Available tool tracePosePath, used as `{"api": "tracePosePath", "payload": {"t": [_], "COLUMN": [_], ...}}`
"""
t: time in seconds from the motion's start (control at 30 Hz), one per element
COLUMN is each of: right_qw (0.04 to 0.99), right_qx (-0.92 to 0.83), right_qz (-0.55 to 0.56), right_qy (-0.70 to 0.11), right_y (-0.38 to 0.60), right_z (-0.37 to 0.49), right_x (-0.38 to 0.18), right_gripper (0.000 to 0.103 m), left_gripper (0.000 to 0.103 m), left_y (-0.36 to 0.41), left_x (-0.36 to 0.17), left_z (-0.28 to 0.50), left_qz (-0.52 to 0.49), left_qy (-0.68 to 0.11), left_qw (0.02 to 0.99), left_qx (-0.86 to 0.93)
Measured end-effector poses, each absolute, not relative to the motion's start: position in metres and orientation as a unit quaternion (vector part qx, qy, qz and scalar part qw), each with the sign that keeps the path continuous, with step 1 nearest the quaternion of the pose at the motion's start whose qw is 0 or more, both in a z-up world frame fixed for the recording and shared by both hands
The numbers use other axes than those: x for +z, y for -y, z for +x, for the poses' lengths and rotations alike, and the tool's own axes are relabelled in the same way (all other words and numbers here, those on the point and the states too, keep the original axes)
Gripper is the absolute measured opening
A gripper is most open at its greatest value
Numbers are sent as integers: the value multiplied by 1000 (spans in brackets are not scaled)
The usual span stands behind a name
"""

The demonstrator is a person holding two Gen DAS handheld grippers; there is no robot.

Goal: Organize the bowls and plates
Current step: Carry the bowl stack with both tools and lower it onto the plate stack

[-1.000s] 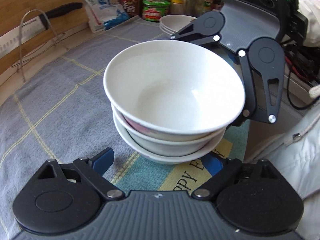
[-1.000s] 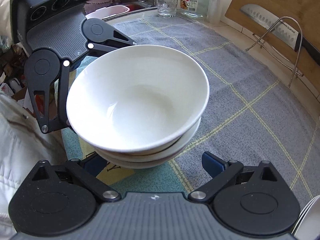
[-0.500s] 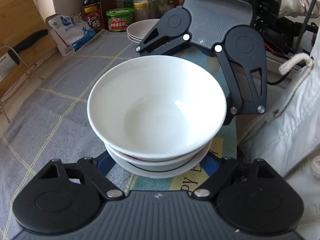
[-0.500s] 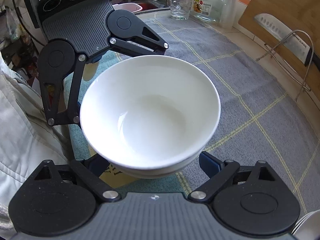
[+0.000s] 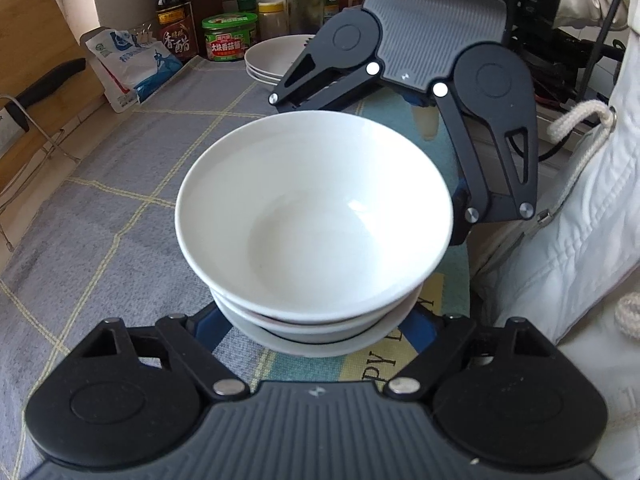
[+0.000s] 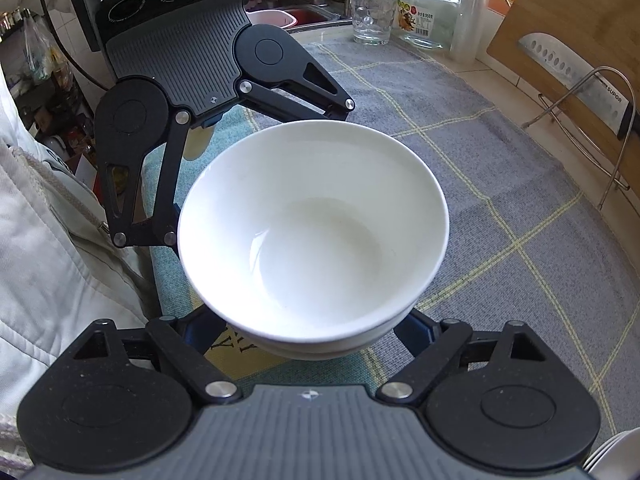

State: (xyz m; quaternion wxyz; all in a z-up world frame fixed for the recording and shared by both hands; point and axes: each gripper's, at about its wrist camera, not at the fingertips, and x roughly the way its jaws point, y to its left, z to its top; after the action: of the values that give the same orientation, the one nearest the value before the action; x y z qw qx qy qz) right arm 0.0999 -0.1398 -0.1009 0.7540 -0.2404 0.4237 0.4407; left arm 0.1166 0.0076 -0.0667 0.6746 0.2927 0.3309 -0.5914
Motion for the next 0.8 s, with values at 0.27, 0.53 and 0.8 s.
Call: {"api": "tracePosePath", "payload": {"t": [0.27, 0.53, 0.8], "right_qw": [754, 758, 766], "right_qx": [437, 430, 427], "right_qz": [-247, -254, -256], "right_qy": [-424, -419, -408], "right_y": [137, 137, 167], "right_z": [100, 97, 92], "right_x": [-104, -97, -79], "right_gripper": [92, 92, 92], "left_gripper": [87, 87, 87], "left_y": [-6, -1, 21], "left_x": [-67, -63, -48], "left_z": [116, 116, 121], "left_qz": [295, 297, 298], "left_qy": [-329, -333, -324], "left_qw": [673, 676, 681], "left_qx": [-594, -587, -586]}}
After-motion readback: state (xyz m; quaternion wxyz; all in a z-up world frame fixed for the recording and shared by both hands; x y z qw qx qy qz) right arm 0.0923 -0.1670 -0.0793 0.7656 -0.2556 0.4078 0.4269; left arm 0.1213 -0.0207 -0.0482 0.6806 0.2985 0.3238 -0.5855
